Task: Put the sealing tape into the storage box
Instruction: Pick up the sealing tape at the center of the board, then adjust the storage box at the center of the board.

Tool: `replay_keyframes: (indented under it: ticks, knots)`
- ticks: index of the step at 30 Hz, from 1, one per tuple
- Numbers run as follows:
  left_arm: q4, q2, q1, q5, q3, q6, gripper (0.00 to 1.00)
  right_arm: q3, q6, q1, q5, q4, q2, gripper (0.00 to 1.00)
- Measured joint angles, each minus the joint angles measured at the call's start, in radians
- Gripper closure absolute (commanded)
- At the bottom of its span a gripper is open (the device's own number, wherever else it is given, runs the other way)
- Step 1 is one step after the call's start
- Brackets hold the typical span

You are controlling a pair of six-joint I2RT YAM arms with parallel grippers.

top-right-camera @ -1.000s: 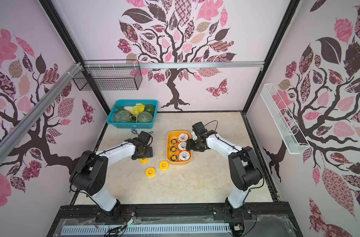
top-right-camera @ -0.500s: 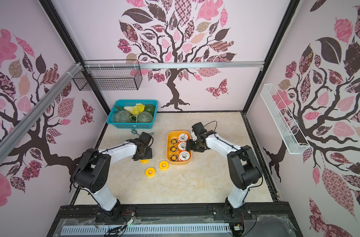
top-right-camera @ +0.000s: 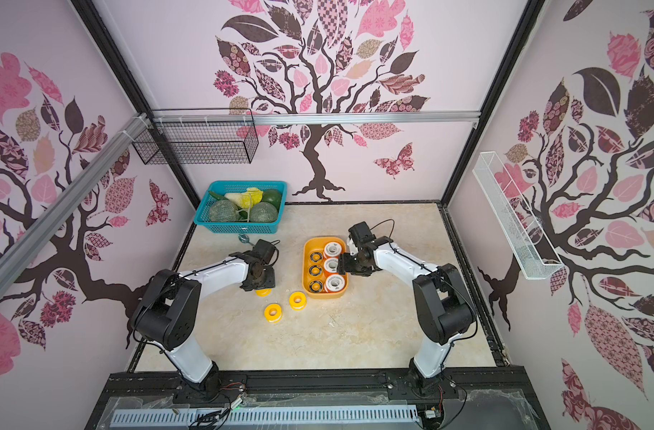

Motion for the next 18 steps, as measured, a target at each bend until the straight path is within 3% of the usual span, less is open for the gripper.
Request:
replay_keyframes:
  ticks: [18]
  knots:
    - [-0.015, -0.020, 0.000, 0.013, 0.002, 0.012, 0.43, 0.010, -0.001, -0.040, -0.029, 0.006, 0.043, 0.34]
